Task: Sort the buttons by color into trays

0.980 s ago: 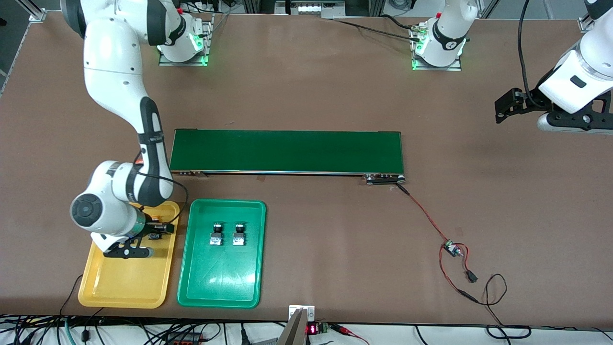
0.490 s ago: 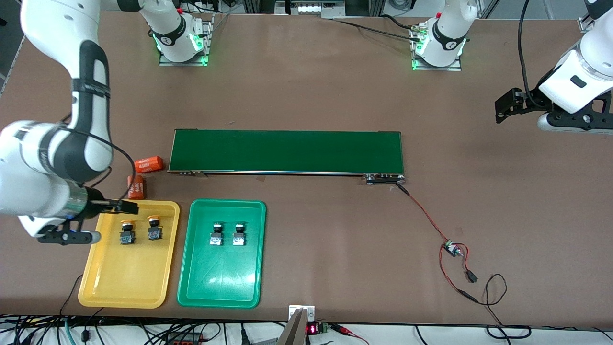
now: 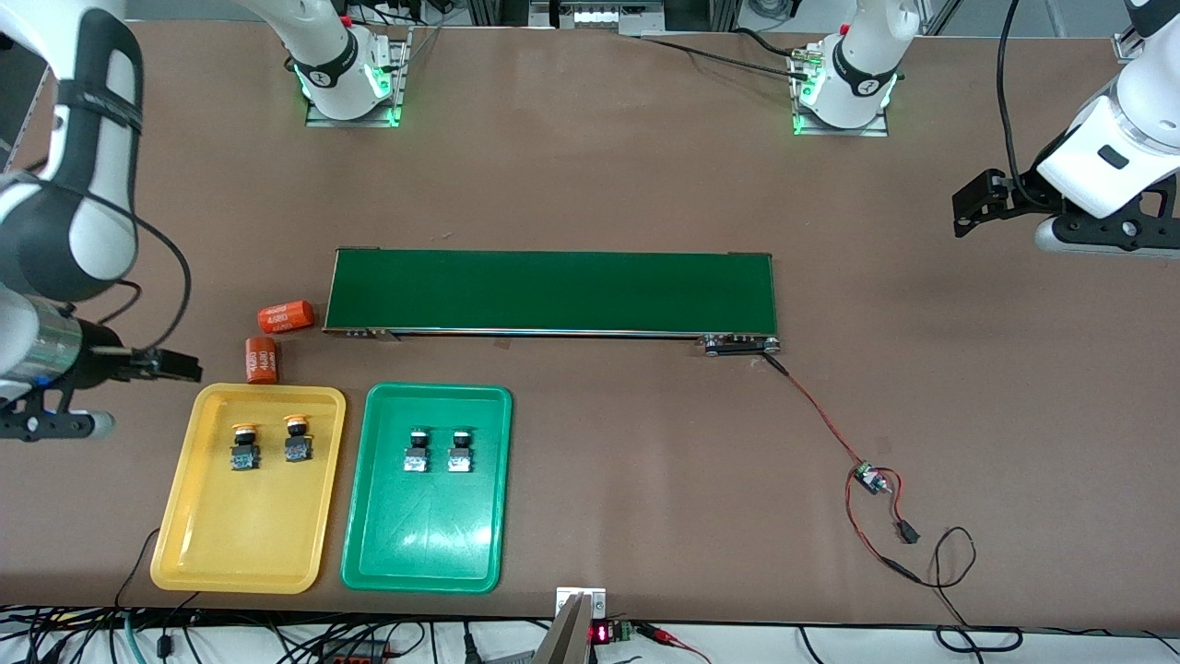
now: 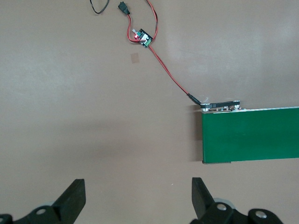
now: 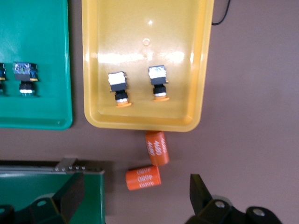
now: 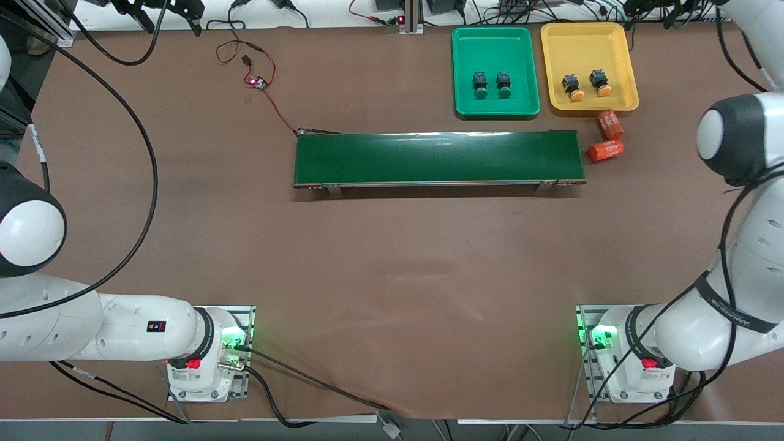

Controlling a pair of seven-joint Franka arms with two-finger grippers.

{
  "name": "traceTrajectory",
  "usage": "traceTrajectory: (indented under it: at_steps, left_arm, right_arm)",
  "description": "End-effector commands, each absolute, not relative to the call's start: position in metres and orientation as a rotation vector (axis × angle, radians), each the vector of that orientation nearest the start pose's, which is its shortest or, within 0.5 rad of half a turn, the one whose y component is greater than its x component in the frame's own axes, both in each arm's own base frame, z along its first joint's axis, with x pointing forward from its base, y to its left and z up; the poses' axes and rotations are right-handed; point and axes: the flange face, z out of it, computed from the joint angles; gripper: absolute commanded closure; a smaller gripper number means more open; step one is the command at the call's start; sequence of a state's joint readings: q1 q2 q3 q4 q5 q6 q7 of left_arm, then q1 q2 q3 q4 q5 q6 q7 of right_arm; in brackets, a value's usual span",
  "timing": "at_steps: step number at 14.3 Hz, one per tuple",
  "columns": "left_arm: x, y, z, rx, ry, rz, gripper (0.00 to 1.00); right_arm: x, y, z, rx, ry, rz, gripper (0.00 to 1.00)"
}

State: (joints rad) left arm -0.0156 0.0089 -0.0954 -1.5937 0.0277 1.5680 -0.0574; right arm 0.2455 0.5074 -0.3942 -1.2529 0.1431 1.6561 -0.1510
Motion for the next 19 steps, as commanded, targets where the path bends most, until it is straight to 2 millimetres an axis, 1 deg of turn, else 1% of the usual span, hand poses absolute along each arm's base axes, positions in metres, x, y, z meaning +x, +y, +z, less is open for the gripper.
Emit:
traceTrajectory:
  at_steps: [1, 3, 4, 6, 8, 11, 12, 13, 14, 16, 19]
  left_arm:
    - [0.555, -0.061, 0.614, -3.126, 0.103, 0.061, 0.0]
    - [0.555, -0.061, 0.614, -3.126, 0.103, 0.061, 0.0]
    - [0.555, -0.061, 0.614, -3.126, 0.101, 0.061, 0.0]
    - [0.555, -0.061, 0.615, -3.126, 0.103, 0.058, 0.0]
    - [0.555, -0.061, 0.614, -3.126, 0.103, 0.061, 0.0]
    - [0.555, -0.061, 0.614, -3.126, 0.103, 0.061, 0.0]
    - [0.555, -0.061, 0.614, -3.126, 0.103, 0.061, 0.0]
    - [0.555, -0.061, 0.614, -3.126, 0.103, 0.061, 0.0]
    - [0.555, -0.062, 0.614, -3.126, 0.105, 0.061, 0.0]
    - [0.555, -0.062, 0.614, -3.126, 0.105, 0.061, 0.0]
    - [0.555, -0.062, 0.615, -3.126, 0.108, 0.058, 0.0]
  right_arm:
    - [0.649, -0.047, 0.53, -3.13, 0.039, 0.154, 0.0]
    - [0.615, -0.067, 0.549, -3.079, 0.108, 0.177, 0.0]
    - [0.607, -0.072, 0.556, -3.077, 0.113, 0.172, 0.0]
    - [0.593, -0.066, 0.561, -3.108, 0.099, 0.198, 0.0]
    - [0.584, -0.068, 0.565, -3.172, 0.1, 0.205, 0.0]
    - [0.58, -0.069, 0.573, -3.177, 0.108, 0.186, 0.0]
    - [0.579, -0.063, 0.58, -3.186, 0.103, 0.15, 0.0]
    - [0.58, -0.056, 0.582, -3.191, 0.086, 0.124, 0.0]
    - [0.58, -0.056, 0.58, -3.188, 0.088, 0.119, 0.0]
    - [0.577, -0.055, 0.585, -3.191, 0.082, 0.083, 0.0]
    - [0.551, -0.058, 0.586, -3.181, 0.081, 0.034, 0.0]
